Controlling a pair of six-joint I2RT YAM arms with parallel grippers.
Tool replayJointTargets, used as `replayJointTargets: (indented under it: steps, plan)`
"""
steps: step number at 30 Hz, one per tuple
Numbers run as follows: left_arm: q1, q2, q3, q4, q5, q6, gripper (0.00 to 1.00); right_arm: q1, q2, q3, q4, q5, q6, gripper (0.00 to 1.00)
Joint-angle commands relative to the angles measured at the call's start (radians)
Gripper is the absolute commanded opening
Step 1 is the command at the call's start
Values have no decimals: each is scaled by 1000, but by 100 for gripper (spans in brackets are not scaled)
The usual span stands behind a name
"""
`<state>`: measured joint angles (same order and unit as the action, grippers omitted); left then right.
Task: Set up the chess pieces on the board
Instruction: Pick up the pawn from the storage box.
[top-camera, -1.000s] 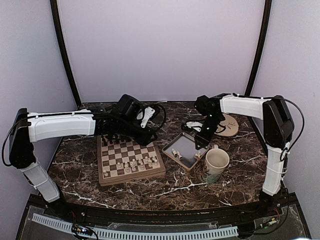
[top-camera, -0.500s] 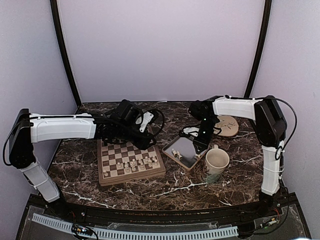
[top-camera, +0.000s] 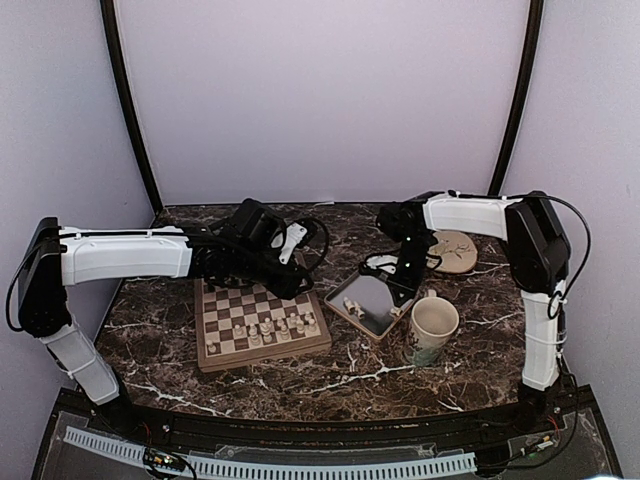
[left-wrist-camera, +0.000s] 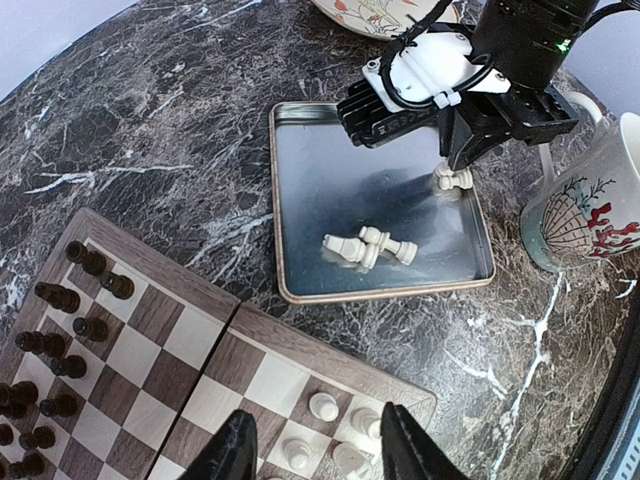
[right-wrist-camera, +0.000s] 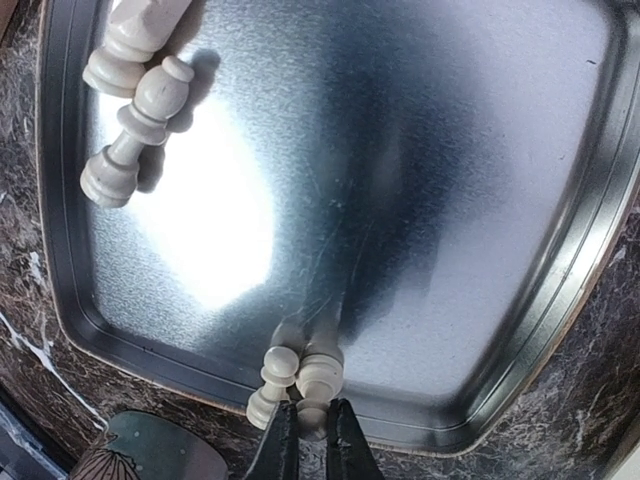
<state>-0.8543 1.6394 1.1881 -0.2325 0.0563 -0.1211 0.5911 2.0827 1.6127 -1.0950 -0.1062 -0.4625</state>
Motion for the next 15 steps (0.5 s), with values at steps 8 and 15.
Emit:
replayJointTargets:
  steps: [8, 15]
  plan:
    - [24, -39, -27, 50, 42, -53, 44, 6, -38, 168, -11, -118, 13, 3]
    - [97, -153, -105, 85, -7, -109, 45, 33, -32, 299, -28, -189, 20, 4]
